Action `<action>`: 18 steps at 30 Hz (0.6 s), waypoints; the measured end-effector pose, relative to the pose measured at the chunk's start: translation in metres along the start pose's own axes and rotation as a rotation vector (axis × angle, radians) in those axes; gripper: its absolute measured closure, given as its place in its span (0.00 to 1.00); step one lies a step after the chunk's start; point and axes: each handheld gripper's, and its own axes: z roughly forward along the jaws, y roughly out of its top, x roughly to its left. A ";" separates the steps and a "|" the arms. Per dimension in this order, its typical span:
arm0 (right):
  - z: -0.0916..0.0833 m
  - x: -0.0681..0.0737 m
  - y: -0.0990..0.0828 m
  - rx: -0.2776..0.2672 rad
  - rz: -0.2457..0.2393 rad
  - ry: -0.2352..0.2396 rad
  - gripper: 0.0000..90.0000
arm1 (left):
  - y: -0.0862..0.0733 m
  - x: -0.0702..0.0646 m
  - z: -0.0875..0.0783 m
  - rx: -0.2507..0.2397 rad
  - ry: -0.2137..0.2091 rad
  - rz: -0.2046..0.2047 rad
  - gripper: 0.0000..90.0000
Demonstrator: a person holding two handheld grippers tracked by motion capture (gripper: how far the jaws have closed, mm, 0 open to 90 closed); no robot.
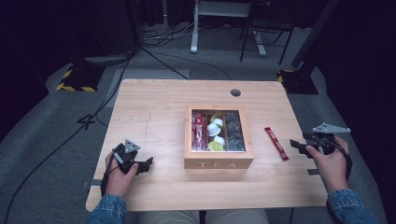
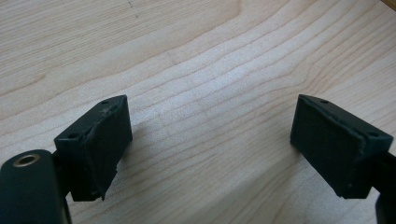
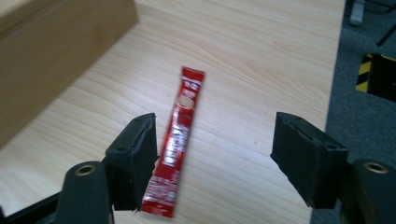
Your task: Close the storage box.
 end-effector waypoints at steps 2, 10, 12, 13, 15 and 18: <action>0.006 -0.007 -0.006 0.009 0.011 -0.012 0.36 | 0.000 0.000 0.000 0.000 -0.001 0.000 0.14; 0.029 -0.017 -0.030 0.022 0.035 -0.020 0.39 | 0.000 0.000 0.000 0.001 -0.001 0.000 0.14; 0.033 -0.017 -0.037 0.020 0.049 -0.020 0.39 | 0.000 0.000 0.000 0.001 -0.001 -0.001 0.14; 0.036 -0.016 -0.041 0.020 0.056 -0.020 0.39 | 0.000 0.000 0.000 0.001 -0.001 -0.001 0.14; 0.038 -0.016 -0.046 0.019 0.061 -0.016 0.39 | 0.000 0.000 0.000 0.001 -0.001 -0.001 0.14; 0.040 -0.015 -0.052 0.020 0.071 -0.019 0.38 | 0.000 0.000 0.000 0.001 -0.001 -0.001 0.14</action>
